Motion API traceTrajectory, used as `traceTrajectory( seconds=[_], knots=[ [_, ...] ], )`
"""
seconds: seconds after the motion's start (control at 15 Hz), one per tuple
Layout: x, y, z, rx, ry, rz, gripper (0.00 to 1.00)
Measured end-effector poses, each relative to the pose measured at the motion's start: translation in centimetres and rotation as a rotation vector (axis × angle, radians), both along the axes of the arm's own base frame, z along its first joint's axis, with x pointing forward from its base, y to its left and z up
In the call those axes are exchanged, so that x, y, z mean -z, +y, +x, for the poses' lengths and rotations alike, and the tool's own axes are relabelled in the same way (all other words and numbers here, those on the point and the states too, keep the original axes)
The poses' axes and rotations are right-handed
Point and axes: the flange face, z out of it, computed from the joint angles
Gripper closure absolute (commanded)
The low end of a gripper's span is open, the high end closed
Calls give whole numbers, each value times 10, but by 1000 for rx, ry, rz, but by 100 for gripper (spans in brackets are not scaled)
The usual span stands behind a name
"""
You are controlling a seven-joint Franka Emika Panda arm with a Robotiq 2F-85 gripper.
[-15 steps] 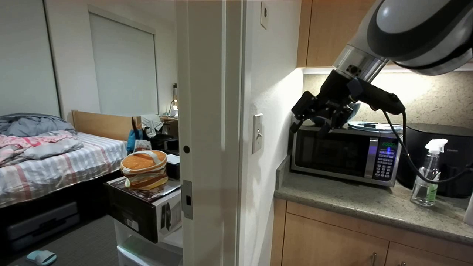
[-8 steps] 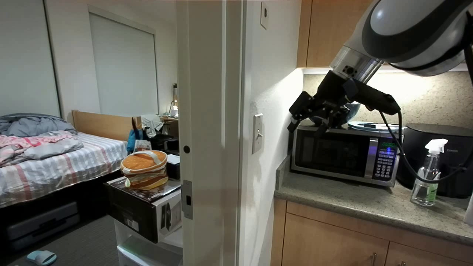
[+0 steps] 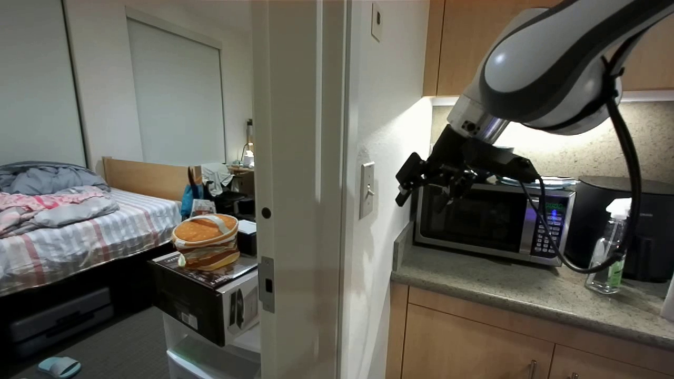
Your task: Flip the wall switch on the right
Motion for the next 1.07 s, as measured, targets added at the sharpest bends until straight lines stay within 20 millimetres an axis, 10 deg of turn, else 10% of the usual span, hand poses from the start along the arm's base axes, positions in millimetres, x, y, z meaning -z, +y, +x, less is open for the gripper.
traceTrajectory(
  seconds=[1.07],
  knots=[
    [22, 7, 49, 13, -24, 28, 0]
  ],
)
